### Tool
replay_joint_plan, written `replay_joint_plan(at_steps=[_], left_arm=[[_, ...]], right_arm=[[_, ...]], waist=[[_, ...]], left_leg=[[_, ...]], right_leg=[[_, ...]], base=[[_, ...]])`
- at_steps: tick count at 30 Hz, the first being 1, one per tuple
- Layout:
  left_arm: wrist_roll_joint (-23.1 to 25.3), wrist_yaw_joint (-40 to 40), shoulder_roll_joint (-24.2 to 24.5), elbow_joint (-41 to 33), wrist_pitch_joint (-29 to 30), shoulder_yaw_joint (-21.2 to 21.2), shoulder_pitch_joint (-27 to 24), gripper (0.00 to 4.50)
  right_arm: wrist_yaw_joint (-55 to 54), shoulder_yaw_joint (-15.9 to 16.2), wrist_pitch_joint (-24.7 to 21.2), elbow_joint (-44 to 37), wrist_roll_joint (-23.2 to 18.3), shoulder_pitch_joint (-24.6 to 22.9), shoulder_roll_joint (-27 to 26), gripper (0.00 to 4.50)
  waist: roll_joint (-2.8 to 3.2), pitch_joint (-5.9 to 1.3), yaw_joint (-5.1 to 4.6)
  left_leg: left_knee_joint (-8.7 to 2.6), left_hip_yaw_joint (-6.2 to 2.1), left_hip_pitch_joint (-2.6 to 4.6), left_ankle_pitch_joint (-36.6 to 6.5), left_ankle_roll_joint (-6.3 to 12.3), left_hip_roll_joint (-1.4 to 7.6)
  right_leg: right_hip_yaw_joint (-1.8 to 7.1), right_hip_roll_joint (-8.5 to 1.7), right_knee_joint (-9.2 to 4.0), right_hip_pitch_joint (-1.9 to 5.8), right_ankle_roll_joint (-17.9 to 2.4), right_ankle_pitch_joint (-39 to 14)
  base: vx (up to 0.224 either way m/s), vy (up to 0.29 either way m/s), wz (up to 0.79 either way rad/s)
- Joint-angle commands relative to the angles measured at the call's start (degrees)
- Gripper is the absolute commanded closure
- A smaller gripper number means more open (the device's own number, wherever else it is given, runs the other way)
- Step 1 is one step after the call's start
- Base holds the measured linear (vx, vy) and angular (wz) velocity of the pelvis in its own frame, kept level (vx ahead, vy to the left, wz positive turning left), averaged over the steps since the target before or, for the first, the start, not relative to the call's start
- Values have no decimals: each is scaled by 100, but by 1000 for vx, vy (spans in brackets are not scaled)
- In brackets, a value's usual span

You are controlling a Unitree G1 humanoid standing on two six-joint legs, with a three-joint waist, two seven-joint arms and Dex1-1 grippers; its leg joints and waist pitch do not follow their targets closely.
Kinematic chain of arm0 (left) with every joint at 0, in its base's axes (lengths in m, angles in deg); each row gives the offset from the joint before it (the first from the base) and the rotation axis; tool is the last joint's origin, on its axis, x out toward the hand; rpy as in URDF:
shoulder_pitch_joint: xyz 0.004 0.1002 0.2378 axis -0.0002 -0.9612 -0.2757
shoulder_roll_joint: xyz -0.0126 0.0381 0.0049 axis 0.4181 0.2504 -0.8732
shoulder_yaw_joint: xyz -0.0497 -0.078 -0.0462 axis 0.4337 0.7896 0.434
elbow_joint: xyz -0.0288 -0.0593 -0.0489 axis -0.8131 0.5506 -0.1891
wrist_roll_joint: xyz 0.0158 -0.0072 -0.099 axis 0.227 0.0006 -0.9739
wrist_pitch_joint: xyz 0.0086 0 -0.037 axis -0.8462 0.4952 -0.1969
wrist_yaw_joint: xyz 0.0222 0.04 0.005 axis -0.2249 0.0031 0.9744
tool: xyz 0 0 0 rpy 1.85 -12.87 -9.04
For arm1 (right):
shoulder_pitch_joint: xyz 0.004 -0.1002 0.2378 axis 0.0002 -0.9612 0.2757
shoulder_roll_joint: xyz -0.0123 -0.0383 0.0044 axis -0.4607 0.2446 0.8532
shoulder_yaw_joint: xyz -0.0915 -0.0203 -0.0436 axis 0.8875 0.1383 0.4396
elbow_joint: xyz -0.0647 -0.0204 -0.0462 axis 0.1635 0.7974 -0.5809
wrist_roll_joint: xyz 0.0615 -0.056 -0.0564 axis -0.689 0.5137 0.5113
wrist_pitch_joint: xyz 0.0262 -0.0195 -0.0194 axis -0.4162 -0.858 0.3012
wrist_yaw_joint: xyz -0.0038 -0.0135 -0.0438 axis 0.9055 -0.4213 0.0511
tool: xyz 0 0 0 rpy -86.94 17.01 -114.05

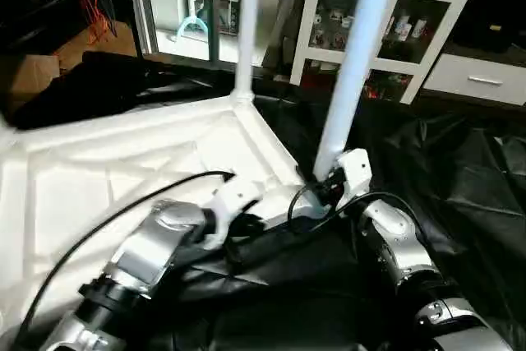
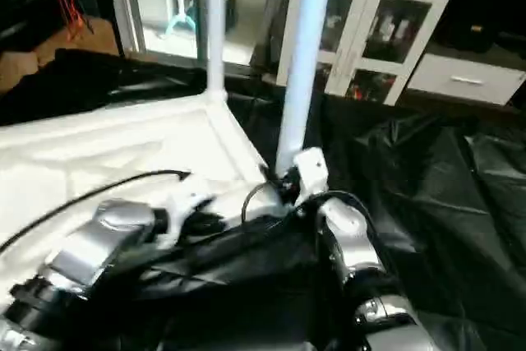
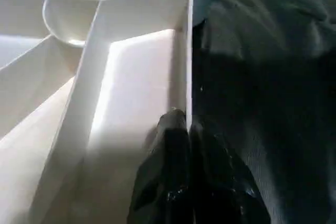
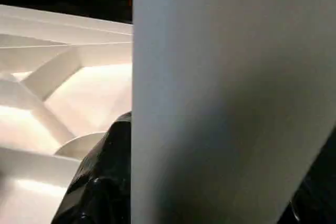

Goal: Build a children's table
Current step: Insert table leg to table base

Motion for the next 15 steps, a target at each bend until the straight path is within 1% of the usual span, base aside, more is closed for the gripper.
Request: replay_joint_plan(at_steps=[1, 5, 8, 10, 12, 15], left_arm=[[-100, 3, -80, 100, 82, -247, -42, 450], [-100, 3, -80, 100, 82, -247, -42, 450], [-100, 3, -80, 100, 82, -247, -42, 450], [-100, 3, -80, 100, 82, -247, -42, 450], [-100, 3, -80, 100, 82, -247, -42, 450], [-100, 3, -80, 100, 82, -247, -42, 450]], right_arm=[[-467, 172, -809, 1125, 411, -552, 22, 254], [-467, 172, -809, 1125, 411, -552, 22, 254], [-467, 172, -809, 1125, 411, -552, 22, 254], [-467, 172, -809, 1125, 411, -552, 22, 254], [-467, 172, -809, 1125, 411, -552, 22, 254], [-467, 172, -809, 1125, 411, -552, 22, 254]], waist=[[155, 218, -25], [161, 222, -29], [163, 242, -31], [160, 245, -35], [161, 252, -35], [159, 258, -38]], left_leg=[[-491, -144, -119, -2183, -105, 258], [-494, -139, -126, -2140, -89, 264], [-504, -146, -112, -2311, -105, 268], [-513, -165, -105, -2478, -120, 270], [-522, -177, -100, -2551, -126, 278], [-526, -182, -102, -2603, -132, 280]], right_leg=[[321, -528, -628, -278, -597, -1451], [316, -531, -626, -266, -643, -1353], [318, -538, -650, -296, -614, -1624], [325, -546, -676, -322, -529, -1959], [334, -552, -692, -346, -474, -2109], [338, -555, -700, -361, -443, -2187]], base=[[0, 0, 0], [0, 0, 0], [0, 0, 0], [0, 0, 0], [0, 0, 0], [0, 0, 0]])
